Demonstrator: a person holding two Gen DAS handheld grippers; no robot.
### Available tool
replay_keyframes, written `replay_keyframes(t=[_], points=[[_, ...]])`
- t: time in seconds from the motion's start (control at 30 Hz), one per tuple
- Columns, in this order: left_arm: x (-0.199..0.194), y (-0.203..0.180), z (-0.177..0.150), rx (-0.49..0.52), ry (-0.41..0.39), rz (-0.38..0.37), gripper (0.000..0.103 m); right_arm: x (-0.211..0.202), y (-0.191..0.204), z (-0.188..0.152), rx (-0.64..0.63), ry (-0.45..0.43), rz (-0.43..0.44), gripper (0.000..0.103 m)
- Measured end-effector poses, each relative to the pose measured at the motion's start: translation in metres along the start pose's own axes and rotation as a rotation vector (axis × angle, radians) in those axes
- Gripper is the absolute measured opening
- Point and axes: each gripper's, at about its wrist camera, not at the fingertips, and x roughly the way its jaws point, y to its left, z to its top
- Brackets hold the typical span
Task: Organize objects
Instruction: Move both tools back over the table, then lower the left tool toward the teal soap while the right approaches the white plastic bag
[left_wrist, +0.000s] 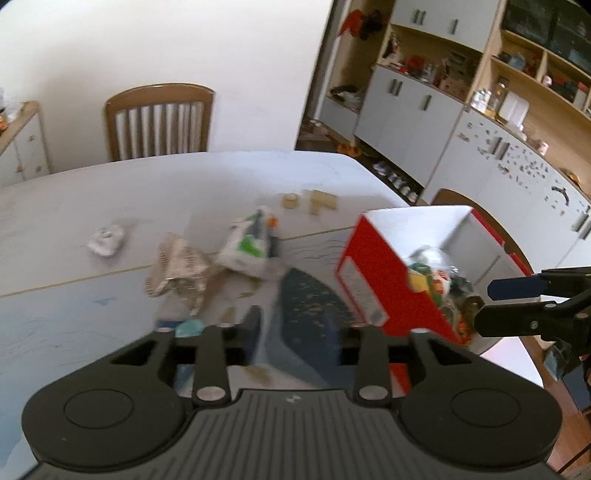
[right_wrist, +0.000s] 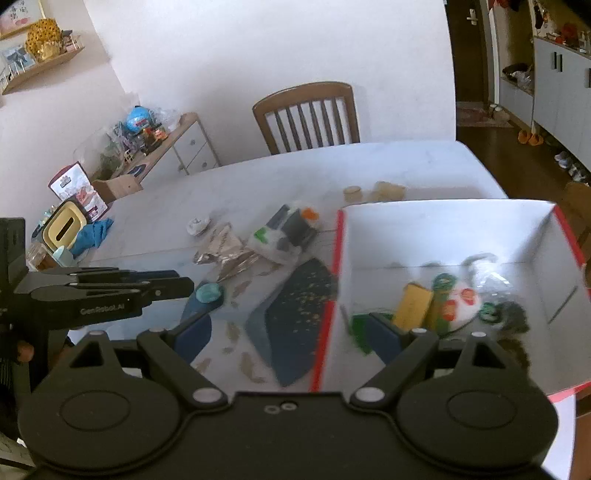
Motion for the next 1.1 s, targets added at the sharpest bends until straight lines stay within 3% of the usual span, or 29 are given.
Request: replay_keyframes(t=[0.07, 0.23, 0.47, 0.83, 1.07, 1.1], points=[[-0.006, 0.012, -0.003, -0.004, -0.018, 0.010, 0.064, 0.007, 0.011, 0.002, -0.006, 0.006, 0.000, 0.089], [-0.008, 0.033, -0.010, 0.002, -0.021, 0.028, 0.066, 0.023, 0.035, 0.012, -0.032, 0.010, -0.018, 0.089], [-0.002, 0.056, -0.016, 0.016, -0.019, 0.032, 0.081, 0.050, 0.052, 0.035, -0.024, 0.037, -0.051, 0.089], [0.032, 0.077, -0.026, 0.063, -0.001, 0.077, 0.082, 0.101, 0.055, 0.077, 0.026, 0.077, -0.140, 0.089], [0.060, 0.078, -0.027, 0.085, 0.018, 0.055, 0.089, 0.143, 0.052, 0.094, 0.042, 0.118, -0.195, 0.089], [0.065, 0.078, -0.027, 0.085, 0.026, 0.058, 0.094, 0.148, 0.052, 0.096, 0.047, 0.126, -0.198, 0.089]])
